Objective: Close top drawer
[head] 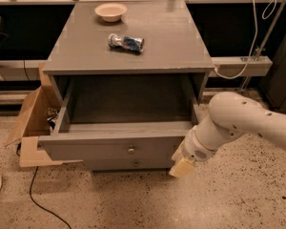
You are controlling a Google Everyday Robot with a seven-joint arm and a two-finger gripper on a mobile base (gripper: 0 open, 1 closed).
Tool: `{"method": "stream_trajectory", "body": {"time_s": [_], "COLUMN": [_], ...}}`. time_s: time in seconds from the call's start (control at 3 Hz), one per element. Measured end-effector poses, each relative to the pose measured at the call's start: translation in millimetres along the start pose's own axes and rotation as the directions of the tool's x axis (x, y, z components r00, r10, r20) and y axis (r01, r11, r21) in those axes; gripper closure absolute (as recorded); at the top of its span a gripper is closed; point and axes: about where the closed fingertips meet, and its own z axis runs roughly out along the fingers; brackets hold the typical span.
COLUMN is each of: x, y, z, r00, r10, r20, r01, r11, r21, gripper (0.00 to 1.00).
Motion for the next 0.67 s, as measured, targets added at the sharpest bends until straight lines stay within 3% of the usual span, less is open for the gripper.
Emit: {"method": "stream_trajectory", "body": {"time_s": [0.33,0.67], "x": [-2,-2], "y": [-44,-67], "z": [16,19], "r00": [0.999,0.999], "r10": [-0.007,0.0], "r20": [-0.037,-0.049], "r01": [0.011,0.01], "r11": [0.993,0.9767], "r21": [0.117,0.214], "gripper": [0.72,0.96]}}
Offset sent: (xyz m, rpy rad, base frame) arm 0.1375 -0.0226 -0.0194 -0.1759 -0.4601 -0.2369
